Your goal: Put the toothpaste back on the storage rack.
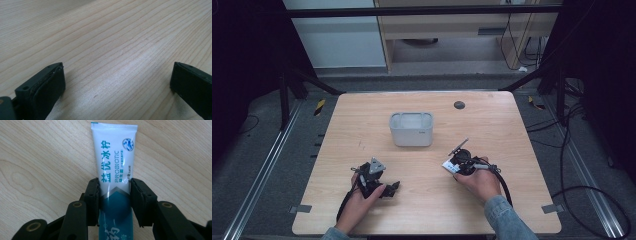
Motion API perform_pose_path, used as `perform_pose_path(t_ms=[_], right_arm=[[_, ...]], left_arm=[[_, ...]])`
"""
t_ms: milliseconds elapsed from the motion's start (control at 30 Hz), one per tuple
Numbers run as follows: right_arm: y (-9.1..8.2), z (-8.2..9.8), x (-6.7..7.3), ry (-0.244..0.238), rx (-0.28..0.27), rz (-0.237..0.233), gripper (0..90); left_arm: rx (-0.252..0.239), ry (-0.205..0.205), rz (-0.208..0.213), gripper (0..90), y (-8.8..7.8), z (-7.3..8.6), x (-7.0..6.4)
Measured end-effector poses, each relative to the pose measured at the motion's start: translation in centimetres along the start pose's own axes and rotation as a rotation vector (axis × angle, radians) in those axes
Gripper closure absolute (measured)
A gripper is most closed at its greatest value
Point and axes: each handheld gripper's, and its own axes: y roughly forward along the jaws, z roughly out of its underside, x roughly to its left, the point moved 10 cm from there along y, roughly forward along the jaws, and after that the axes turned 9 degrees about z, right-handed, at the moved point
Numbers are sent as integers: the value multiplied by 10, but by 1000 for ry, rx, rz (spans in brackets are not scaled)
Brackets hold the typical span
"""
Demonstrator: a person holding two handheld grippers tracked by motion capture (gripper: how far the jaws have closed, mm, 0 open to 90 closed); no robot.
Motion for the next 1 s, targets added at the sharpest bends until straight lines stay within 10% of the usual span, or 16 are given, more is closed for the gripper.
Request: perform_pose_path(t_ms=[1000], right_arm=[[-1,-1,-2,-30,28,18,694]], left_arm=[[0,0,0,0,0,0,0]])
